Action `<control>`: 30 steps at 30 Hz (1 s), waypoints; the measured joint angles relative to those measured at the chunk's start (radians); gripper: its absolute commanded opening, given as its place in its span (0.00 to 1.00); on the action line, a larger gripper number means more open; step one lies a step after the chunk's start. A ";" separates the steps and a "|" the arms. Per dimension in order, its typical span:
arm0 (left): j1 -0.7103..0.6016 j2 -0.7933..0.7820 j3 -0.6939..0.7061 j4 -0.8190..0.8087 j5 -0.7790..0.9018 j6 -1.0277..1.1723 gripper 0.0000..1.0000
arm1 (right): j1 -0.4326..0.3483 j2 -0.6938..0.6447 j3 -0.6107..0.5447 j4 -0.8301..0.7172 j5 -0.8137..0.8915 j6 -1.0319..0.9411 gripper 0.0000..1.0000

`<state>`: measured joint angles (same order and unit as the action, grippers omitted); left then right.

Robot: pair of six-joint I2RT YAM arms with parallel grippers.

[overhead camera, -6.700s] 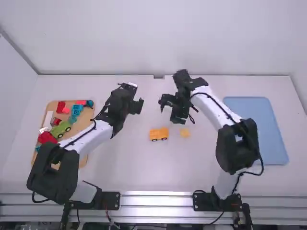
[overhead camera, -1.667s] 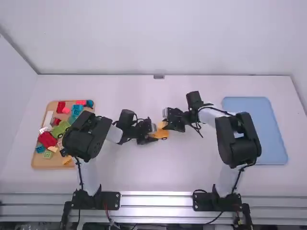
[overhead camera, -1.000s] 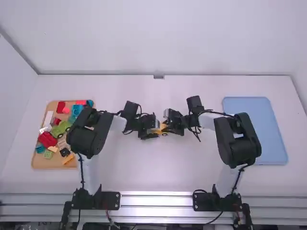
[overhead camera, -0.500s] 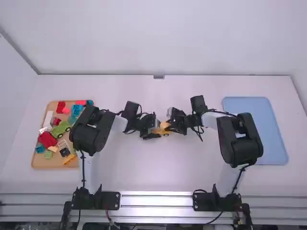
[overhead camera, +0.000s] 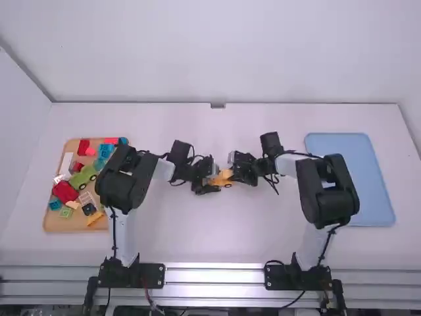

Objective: Assemble lego blocks to make yellow taxi

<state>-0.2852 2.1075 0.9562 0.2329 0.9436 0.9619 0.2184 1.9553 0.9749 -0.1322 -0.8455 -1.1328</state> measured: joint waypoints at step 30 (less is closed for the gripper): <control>-0.045 -0.008 -0.097 0.236 -0.080 -0.140 0.39 | 0.022 0.014 0.000 -0.028 0.000 -0.183 0.00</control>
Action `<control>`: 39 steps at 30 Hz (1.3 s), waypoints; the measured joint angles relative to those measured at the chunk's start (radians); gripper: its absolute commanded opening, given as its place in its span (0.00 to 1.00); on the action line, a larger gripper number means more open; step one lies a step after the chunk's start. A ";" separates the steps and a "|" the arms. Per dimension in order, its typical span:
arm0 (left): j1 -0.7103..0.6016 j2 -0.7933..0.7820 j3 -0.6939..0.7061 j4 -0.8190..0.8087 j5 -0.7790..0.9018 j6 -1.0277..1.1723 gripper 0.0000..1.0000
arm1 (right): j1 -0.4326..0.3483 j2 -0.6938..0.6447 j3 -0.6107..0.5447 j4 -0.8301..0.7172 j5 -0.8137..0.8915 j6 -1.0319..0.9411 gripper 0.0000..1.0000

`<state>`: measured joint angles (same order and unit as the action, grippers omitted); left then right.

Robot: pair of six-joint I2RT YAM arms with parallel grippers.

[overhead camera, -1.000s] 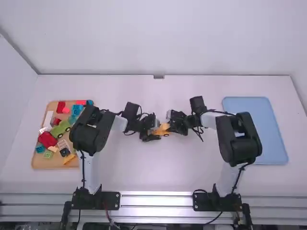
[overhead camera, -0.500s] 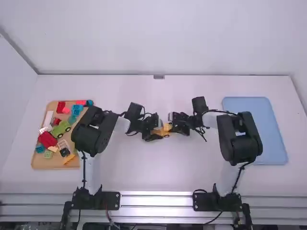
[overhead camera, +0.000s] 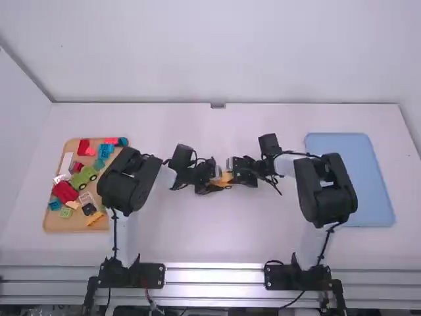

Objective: Assemble lego blocks to make yellow taxi

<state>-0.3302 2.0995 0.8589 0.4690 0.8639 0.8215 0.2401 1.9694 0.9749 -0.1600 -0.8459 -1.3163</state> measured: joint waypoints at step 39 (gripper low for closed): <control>0.000 -0.008 -0.001 -0.064 0.015 0.013 0.38 | 0.001 0.000 0.000 -0.058 0.019 0.008 0.00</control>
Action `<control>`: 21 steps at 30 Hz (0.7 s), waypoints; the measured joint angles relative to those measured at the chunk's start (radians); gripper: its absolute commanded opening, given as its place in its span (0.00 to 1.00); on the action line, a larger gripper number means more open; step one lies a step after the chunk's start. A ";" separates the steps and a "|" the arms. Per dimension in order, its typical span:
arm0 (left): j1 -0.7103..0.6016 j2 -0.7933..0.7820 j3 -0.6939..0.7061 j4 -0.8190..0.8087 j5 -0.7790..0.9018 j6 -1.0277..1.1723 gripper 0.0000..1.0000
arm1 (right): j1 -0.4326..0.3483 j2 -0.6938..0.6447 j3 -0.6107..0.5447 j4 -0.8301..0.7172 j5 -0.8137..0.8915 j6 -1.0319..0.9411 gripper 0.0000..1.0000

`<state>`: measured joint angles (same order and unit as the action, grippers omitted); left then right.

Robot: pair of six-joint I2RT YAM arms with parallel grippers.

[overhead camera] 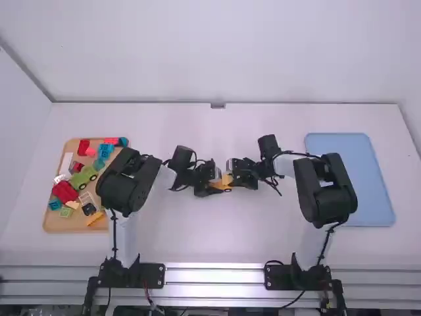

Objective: Assemble lego blocks to make yellow taxi

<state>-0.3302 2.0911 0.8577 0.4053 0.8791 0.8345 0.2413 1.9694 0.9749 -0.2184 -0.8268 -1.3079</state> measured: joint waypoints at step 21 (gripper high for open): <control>0.000 0.000 0.000 -0.001 -0.001 0.000 0.40 | -0.028 0.000 0.051 -0.146 -0.086 -0.017 0.72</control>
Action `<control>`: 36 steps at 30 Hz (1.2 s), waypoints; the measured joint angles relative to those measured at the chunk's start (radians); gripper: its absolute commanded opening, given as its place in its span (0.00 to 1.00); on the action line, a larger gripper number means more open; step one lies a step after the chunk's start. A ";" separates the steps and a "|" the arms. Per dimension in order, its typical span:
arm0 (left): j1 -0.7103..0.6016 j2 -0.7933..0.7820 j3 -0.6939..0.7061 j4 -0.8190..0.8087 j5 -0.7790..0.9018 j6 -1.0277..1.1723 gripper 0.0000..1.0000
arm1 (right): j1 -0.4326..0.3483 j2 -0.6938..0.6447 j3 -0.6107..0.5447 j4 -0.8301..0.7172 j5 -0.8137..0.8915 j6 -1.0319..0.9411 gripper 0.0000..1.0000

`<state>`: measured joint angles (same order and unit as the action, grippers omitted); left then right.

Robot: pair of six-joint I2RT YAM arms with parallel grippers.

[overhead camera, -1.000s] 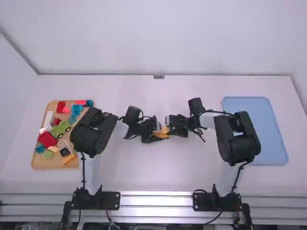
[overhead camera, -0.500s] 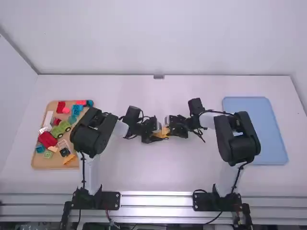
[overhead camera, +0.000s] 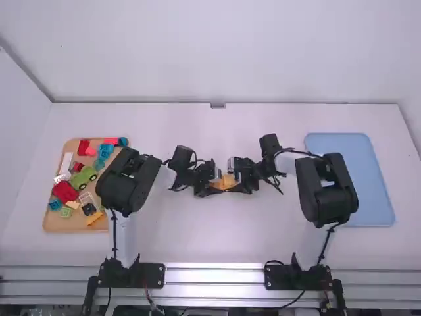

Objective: Assemble lego blocks to make yellow taxi

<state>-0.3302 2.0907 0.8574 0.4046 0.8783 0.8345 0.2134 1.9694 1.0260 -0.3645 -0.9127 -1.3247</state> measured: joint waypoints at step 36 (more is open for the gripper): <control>0.000 0.000 0.000 0.000 0.000 -0.001 0.42 | -0.016 0.000 -0.064 0.155 0.079 0.031 0.35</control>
<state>-0.3302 2.0907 0.8574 0.4049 0.8783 0.8333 0.1974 1.9690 0.9619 -0.2096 -0.8333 -1.2942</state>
